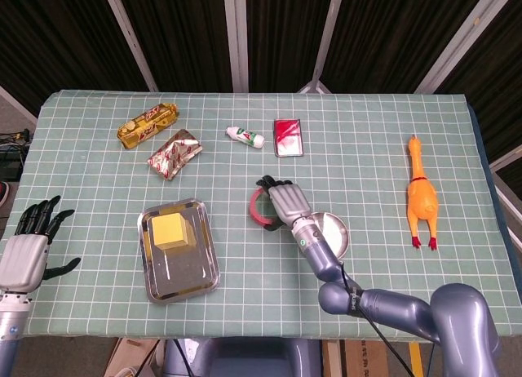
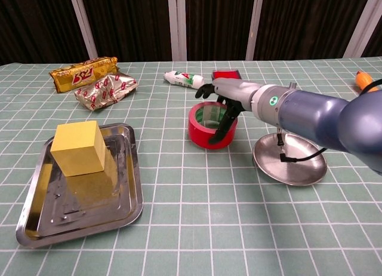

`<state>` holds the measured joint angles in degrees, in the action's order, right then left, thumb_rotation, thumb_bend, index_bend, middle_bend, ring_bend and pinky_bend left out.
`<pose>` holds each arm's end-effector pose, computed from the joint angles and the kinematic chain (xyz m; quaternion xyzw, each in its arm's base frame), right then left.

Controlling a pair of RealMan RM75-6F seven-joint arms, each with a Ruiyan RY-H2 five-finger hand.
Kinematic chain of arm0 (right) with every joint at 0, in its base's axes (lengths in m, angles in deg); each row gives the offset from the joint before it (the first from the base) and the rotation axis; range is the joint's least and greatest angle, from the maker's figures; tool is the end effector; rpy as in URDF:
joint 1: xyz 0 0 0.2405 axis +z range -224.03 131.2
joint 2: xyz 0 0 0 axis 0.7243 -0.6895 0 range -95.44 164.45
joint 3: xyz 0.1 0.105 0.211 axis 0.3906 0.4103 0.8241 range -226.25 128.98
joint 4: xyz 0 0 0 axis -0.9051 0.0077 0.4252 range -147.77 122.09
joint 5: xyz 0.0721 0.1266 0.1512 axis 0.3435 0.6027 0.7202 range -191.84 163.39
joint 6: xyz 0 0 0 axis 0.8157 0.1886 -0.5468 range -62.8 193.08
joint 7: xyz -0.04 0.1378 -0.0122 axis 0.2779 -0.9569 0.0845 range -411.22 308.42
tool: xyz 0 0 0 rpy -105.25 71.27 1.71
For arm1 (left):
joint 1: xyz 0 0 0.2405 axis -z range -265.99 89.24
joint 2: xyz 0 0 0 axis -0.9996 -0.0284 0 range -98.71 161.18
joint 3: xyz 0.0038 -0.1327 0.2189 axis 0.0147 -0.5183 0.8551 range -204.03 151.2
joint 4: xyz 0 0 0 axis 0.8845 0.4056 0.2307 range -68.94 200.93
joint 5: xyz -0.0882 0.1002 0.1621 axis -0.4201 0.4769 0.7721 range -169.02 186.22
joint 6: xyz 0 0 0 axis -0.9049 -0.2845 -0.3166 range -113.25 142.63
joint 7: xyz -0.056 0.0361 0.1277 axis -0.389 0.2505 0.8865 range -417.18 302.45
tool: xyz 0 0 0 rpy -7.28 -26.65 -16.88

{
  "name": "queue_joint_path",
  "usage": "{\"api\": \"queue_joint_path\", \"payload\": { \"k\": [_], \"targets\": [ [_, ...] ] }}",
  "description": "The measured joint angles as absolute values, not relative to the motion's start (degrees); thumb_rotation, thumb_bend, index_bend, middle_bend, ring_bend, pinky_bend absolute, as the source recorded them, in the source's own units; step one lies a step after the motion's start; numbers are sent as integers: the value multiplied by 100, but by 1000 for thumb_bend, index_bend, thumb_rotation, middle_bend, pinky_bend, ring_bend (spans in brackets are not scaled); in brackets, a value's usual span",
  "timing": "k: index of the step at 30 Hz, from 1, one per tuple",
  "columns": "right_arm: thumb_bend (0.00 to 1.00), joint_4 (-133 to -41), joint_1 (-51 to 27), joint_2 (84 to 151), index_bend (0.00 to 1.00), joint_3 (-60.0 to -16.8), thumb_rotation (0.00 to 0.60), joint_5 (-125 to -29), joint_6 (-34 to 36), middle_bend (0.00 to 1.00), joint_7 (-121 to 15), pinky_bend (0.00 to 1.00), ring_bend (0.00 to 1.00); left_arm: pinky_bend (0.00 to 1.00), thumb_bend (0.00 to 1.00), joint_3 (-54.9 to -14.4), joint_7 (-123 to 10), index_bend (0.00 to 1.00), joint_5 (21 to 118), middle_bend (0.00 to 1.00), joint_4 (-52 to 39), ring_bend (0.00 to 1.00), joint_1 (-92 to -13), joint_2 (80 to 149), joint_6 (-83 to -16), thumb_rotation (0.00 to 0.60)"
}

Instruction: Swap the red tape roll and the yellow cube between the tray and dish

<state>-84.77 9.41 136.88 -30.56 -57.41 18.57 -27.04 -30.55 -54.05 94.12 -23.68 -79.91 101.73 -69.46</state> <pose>-0.0790 -0.3867 -0.0795 0.7167 -0.4637 0.3574 0.3790 -0.2975 0.2047 0.1286 -0.6015 -0.3729 -0.4098 0.5755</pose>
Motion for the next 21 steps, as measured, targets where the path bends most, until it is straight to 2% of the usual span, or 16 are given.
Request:
{"api": "queue_joint_path", "payload": {
  "k": [4,10,16,21],
  "targets": [
    [22,-8587,951,13617,0,-3090,600,-5769,1789,0,-2642,0,0,16,44,-3068,-5453,194,9398,0,-2355,0,-7984,10169,-6946,600],
    [22,-9437,835,13182,0,-3176,600,-5797,1420,0,-2402,0,0,16,44,-3067,-5543,194,9430,0,-2323,0,-7971,10160,-6954,600],
    [21,-10845,488,12313,0,-3396,600,-5829,740,0,-2032,0,0,16,44,-3026,-5684,193,9514,0,-2324,0,-7966,10109,-6953,600],
    [22,-12103,-343,11208,0,-3937,600,-6383,-228,0,-2009,0,0,16,42,-2946,-5757,188,9618,0,-2364,0,-7931,10072,-6871,600]
  ]
}}
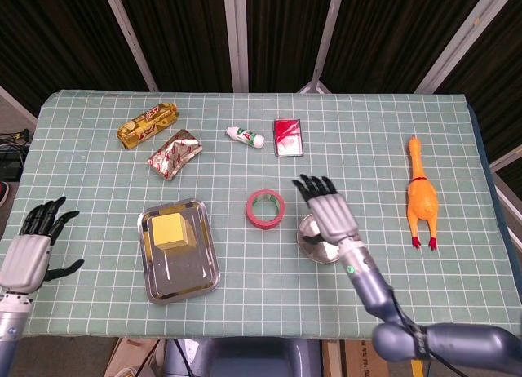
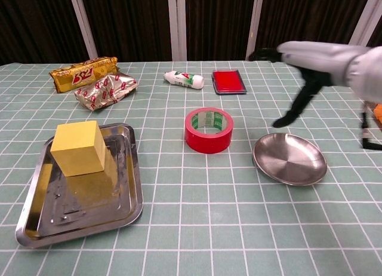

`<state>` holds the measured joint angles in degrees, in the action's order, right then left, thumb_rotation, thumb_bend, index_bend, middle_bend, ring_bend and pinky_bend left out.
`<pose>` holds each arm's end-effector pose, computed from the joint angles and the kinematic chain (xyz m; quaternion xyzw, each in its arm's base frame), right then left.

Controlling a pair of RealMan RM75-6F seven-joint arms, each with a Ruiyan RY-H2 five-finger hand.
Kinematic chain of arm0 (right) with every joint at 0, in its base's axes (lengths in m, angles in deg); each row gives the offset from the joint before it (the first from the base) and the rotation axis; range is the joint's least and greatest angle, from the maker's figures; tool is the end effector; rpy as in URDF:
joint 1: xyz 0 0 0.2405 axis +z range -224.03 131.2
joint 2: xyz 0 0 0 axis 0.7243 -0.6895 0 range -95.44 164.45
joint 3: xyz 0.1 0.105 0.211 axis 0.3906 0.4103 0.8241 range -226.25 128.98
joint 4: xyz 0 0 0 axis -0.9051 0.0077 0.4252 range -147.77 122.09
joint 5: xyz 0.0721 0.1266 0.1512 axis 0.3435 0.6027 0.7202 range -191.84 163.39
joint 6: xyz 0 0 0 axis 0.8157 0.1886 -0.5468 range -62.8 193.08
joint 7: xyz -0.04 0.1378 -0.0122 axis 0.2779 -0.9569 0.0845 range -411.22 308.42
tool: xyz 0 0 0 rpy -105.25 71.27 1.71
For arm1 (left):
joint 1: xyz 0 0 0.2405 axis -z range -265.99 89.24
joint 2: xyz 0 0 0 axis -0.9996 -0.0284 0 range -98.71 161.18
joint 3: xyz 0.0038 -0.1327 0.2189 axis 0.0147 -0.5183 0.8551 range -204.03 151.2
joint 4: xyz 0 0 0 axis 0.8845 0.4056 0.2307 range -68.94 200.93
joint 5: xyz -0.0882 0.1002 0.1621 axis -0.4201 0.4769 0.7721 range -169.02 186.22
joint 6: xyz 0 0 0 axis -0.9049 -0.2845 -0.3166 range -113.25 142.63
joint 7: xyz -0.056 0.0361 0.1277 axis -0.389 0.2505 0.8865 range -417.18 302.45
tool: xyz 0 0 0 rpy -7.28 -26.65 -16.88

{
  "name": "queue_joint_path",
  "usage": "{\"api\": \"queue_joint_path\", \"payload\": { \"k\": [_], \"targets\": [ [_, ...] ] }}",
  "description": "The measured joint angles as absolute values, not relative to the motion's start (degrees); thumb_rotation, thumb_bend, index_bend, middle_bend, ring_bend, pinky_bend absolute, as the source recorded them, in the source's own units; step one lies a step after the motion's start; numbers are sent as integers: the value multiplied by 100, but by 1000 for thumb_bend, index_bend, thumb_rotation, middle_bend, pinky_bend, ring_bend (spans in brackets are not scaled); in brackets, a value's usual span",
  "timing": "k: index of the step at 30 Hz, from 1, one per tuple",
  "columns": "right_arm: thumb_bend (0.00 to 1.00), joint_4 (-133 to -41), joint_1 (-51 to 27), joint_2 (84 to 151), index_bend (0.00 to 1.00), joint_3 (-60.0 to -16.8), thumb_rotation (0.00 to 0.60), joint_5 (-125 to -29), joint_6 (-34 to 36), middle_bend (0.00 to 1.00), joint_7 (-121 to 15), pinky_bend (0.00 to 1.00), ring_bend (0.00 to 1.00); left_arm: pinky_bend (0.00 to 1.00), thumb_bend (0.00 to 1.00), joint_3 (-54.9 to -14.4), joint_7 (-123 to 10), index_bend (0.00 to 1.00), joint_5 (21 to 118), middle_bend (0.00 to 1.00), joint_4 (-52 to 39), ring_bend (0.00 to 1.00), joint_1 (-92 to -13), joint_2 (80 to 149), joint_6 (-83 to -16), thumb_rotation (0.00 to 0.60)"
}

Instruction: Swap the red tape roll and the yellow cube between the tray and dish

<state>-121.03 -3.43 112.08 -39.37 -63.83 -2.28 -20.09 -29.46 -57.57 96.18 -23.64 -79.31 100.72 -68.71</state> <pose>-0.1243 -0.3139 0.0425 0.7029 -0.4101 0.3666 0.4509 -0.2949 0.2038 0.1281 -0.6126 -0.3823 -0.4210 0.5489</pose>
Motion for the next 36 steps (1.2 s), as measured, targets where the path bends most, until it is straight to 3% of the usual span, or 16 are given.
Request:
{"api": "queue_joint_path", "payload": {
  "k": [6,11,14,22,30,32,36],
  "targets": [
    [21,-12480,-1611,10450,0,-4983,600,-7774,-1269,0,-2605,0,0,16,32,-2891,-5580,185,9634,0,-2527,0,-7852,10054,-6680,600],
    [21,-12087,-2600,10217,0,-5710,600,-8892,-1945,0,-3783,0,0,44,32,-2969,-5031,185,9426,0,-2935,0,-7646,9986,-6298,600],
    [21,-11691,-3034,10144,0,-5911,600,-9273,-2227,0,-4319,0,0,92,32,-3060,-4838,185,9273,0,-3133,0,-7420,9968,-5950,600],
    [21,-11441,-3375,10047,0,-5798,600,-9534,-2355,0,-4672,0,0,92,32,-3265,-4164,184,8626,0,-3187,0,-6735,10293,-4936,600],
    [21,-11403,-3521,9980,0,-5600,600,-9557,-2277,0,-4862,0,0,92,57,-3362,-3671,188,8236,15,-2786,0,-6205,11088,-4446,600],
    [22,-11403,-3563,9951,0,-5552,600,-9587,-2264,0,-4898,0,0,92,90,-3354,-3555,192,8149,24,-2610,0,-6101,11271,-4331,600],
    [22,-11393,-3612,9919,0,-5479,600,-9611,-2227,0,-5003,0,0,143,275,-3317,-3390,226,8026,91,-2283,18,-5947,11597,-4195,600]
  ]
}}
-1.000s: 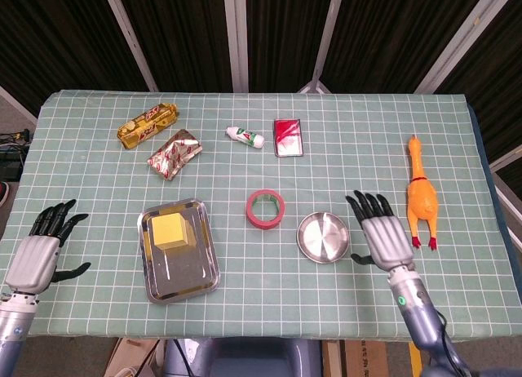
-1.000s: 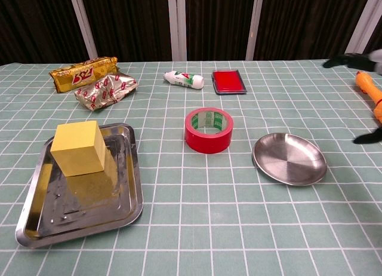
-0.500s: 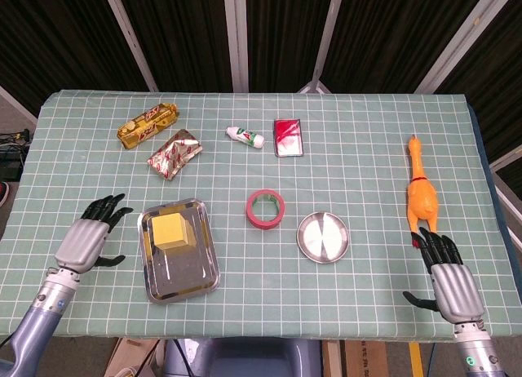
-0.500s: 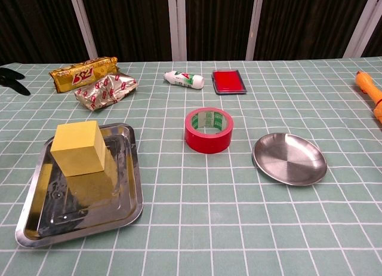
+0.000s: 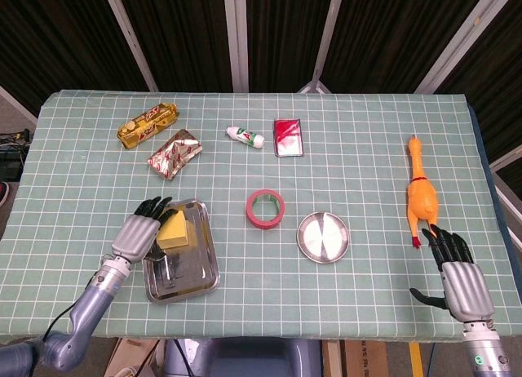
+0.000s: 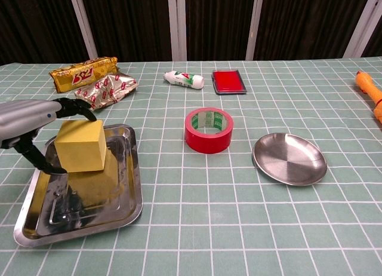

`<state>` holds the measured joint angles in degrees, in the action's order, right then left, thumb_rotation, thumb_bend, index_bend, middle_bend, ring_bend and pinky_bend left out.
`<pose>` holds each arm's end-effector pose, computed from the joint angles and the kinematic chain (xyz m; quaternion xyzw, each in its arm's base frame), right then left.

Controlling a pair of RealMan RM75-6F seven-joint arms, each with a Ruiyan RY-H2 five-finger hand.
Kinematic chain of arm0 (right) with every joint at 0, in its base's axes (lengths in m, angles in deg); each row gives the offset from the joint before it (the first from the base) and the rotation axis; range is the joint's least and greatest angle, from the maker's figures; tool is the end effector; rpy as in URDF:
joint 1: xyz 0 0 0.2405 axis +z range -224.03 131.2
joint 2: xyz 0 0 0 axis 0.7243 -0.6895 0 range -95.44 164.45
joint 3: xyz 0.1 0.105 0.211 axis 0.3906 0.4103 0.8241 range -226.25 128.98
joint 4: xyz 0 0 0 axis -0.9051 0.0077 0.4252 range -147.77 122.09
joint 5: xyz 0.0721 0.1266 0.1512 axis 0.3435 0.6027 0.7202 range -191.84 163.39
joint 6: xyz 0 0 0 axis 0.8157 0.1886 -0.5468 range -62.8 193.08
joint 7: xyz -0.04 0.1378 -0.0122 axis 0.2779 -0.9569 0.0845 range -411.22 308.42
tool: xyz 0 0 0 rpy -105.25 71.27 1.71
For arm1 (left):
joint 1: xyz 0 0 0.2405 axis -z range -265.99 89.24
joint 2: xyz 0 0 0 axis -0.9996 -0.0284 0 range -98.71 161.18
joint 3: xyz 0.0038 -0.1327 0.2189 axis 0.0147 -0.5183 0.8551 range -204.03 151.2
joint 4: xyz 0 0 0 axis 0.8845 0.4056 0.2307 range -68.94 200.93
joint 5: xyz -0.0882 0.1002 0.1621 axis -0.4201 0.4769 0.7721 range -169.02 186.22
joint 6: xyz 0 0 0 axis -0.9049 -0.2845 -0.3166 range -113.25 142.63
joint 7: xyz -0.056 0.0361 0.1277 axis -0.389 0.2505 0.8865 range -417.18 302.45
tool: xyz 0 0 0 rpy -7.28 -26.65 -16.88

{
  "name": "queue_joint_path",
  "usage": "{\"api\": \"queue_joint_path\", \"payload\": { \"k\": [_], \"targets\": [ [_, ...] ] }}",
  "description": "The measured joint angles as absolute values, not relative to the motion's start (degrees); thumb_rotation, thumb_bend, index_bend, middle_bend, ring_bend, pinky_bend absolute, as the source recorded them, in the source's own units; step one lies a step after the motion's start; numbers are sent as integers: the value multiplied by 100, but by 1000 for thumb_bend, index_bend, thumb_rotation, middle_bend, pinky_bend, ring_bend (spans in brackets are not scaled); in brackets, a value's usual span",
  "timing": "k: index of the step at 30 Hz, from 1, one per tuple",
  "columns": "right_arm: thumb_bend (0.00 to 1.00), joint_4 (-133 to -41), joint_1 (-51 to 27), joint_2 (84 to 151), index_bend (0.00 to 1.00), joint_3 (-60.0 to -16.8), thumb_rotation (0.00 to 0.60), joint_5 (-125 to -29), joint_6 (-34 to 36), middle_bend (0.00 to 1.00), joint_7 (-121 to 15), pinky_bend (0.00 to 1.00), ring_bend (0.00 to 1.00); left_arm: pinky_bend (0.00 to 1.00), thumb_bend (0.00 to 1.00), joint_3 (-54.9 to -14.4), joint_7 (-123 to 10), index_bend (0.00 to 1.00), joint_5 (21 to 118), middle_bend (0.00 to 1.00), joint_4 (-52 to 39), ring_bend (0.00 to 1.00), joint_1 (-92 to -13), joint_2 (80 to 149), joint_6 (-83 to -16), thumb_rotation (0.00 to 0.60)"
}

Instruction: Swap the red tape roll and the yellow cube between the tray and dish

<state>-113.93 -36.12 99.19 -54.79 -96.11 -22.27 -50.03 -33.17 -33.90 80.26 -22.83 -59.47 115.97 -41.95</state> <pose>-0.2842 -0.1720 0.1324 0.5916 -0.4498 0.3966 0.5389 -0.2119 0.2854 -0.0038 -0.7526 -0.3792 -0.3119 0.4388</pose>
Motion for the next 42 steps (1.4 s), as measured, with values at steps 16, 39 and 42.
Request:
{"api": "queue_joint_path", "payload": {
  "k": [16,39,42],
  "targets": [
    [22,-11380,-3798,9933,0,-5199,600,-9755,-2141,0,-5444,0,0,511,712,-3226,-4141,459,8871,480,-1768,444,-5831,11929,-4782,600],
    [21,-11271,-3981,9939,1,-4823,600,-9528,-1948,0,-5620,0,0,489,656,-3242,-5799,456,10374,429,-1857,412,-5066,12913,-5137,600],
    [21,-11253,-4013,9905,3,-4775,600,-9469,-1925,0,-5640,0,0,461,615,-3206,-6026,449,10392,388,-1344,356,-4947,13291,-5062,600]
  ]
}}
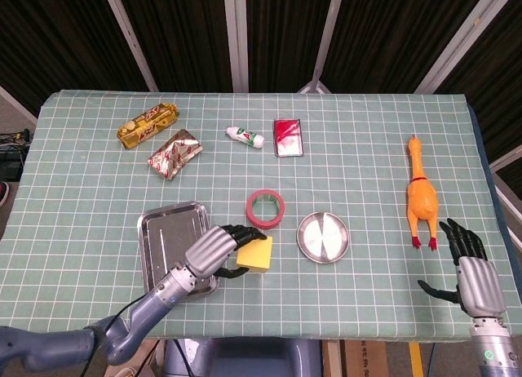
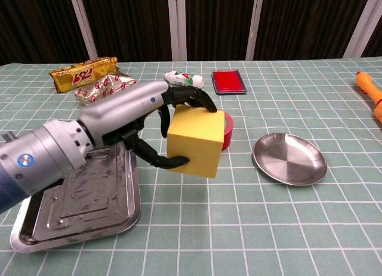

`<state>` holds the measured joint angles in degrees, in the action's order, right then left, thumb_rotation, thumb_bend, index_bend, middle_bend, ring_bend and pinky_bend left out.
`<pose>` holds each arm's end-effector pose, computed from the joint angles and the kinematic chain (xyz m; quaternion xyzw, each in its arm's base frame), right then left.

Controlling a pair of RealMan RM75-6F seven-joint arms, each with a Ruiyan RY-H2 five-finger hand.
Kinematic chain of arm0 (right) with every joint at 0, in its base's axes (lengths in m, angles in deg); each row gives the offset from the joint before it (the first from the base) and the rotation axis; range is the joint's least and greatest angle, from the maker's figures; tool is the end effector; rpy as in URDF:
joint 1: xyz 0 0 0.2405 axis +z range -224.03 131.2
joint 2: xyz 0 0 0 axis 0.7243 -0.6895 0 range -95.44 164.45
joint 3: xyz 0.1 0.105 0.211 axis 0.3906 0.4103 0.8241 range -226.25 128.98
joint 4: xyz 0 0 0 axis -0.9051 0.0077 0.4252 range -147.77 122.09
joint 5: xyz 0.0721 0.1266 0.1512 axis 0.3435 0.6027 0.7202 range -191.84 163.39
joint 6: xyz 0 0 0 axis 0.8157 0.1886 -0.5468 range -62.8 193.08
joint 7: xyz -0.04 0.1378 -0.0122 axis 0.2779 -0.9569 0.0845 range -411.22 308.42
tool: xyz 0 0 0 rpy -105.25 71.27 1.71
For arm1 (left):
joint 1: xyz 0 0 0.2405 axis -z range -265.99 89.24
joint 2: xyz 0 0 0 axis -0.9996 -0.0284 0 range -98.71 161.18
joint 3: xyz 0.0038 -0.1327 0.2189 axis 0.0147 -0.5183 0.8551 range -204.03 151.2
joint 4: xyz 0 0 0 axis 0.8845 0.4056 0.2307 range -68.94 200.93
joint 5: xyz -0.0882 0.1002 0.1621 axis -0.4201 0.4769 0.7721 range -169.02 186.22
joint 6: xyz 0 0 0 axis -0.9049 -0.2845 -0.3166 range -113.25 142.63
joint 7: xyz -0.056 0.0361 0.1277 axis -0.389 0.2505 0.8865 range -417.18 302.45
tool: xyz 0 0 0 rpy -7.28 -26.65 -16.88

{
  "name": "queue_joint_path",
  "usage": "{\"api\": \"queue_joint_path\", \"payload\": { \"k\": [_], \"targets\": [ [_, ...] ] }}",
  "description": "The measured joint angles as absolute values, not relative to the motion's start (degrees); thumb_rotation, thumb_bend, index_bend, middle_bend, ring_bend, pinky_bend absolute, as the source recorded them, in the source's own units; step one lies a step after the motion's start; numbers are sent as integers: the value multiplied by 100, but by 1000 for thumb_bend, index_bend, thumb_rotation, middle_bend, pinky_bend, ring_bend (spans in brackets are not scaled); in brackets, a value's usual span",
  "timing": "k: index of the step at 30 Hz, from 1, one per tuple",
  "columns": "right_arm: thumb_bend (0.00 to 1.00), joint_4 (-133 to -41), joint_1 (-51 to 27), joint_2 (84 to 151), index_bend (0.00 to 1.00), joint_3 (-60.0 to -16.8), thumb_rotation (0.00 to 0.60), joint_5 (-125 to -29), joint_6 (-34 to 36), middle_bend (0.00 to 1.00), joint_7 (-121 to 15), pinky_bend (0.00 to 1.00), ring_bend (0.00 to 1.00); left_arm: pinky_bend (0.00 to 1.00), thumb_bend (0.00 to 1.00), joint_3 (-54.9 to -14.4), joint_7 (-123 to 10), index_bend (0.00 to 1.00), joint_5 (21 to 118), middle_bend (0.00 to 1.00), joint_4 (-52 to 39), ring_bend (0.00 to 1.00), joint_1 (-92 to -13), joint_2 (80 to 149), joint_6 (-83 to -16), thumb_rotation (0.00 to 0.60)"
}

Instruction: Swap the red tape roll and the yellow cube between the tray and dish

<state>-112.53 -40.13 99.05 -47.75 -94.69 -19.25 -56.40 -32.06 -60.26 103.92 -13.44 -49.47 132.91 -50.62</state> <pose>-0.2962 -0.1783 0.1434 0.5365 -0.4796 0.4255 0.5488 -0.0857 0.2697 -0.0674 -0.7376 -0.3455 -0.5397 0.2128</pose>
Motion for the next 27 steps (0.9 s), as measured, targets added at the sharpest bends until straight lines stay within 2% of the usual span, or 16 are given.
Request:
{"api": "queue_joint_path", "payload": {
  "k": [4,8,11,13,16,18,27],
  "targets": [
    [21,-11263,-4052,9875,7,-4742,600,-9490,-1952,0,-5684,0,0,431,500,-3127,-6453,429,10435,290,-537,268,-4806,13762,-4989,600],
    [21,-11283,-4078,9855,7,-4720,600,-9506,-1929,0,-5722,0,0,379,435,-3042,-6913,426,10469,256,222,229,-4686,14141,-4941,600],
    [21,-11289,-4091,9848,7,-4690,600,-9494,-1909,0,-5745,0,0,283,299,-2961,-7276,392,10485,191,628,142,-4593,14340,-4890,600],
    [21,-11295,-4103,9847,7,-4678,600,-9489,-1904,0,-5750,0,0,196,196,-2891,-7378,343,10501,104,781,48,-4544,14400,-4870,600],
    [21,-11312,-4117,9848,7,-4658,600,-9487,-1893,0,-5760,0,0,125,52,-2835,-7390,269,10501,4,756,0,-4507,14345,-4795,600],
    [21,-11314,-4125,9852,7,-4647,600,-9496,-1892,0,-5746,0,0,105,7,-2822,-7407,249,10499,0,641,0,-4493,14268,-4779,600],
    [21,-11356,-4170,9848,7,-4583,600,-9470,-1893,0,-5776,0,0,85,0,-2810,-7493,230,10534,0,-680,0,-4549,13478,-5054,600]
  ]
}}
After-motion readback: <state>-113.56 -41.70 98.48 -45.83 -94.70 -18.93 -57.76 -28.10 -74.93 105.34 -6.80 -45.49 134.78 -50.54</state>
